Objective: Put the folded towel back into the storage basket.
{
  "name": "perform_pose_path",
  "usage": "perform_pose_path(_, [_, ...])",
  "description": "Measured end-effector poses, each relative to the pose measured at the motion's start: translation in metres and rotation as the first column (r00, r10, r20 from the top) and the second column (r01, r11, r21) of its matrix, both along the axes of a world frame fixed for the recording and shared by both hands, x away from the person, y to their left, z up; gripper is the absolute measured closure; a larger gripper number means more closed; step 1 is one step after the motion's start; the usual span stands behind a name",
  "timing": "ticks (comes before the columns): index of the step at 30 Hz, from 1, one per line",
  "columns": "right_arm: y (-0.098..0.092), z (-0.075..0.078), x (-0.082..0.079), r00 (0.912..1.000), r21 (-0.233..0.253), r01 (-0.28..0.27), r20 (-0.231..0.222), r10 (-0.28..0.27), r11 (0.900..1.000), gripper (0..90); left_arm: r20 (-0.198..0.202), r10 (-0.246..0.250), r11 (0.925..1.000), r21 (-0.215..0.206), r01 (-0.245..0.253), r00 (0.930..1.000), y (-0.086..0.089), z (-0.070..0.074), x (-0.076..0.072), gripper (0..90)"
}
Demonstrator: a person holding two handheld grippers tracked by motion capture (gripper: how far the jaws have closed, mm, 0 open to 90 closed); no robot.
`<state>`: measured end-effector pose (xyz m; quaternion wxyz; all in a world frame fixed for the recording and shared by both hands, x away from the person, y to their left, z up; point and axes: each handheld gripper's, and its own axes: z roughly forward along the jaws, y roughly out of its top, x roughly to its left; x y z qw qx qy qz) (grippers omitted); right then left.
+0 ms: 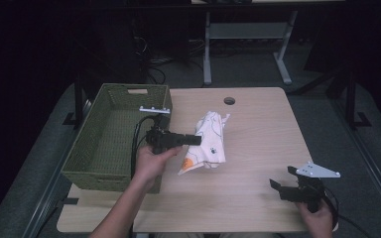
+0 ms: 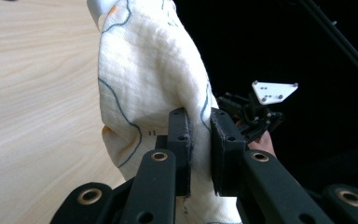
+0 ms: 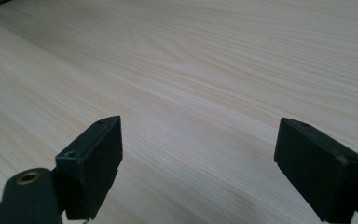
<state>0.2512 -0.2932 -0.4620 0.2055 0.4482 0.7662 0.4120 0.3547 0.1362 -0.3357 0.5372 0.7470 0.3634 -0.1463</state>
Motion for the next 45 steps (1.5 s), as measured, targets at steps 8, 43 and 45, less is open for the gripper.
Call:
perform_pose_path(8, [-0.001, 0.001, 0.000, 1.0000, 0.001, 0.002, 0.003, -0.002, 1.000, 14.6, 0.001, 0.006, 1.0000, -0.007, -0.006, 1.0000, 0.009, 0.005, 0.001, 80.8])
perform_pose_path(43, [0.003, 0.000, 0.002, 0.9998, -0.028, -0.019, 0.001, 0.019, 0.999, 14.2, 0.028, 0.088, 0.9957, -0.031, -0.088, 0.9957, 0.073, 0.032, -0.004, 80.9])
perform_pose_path(45, [0.003, 0.000, 0.002, 0.9998, -0.029, -0.019, 0.002, 0.019, 0.999, 14.3, 0.029, 0.100, 0.9945, -0.036, -0.099, 0.9946, 0.077, 0.033, -0.004, 80.9])
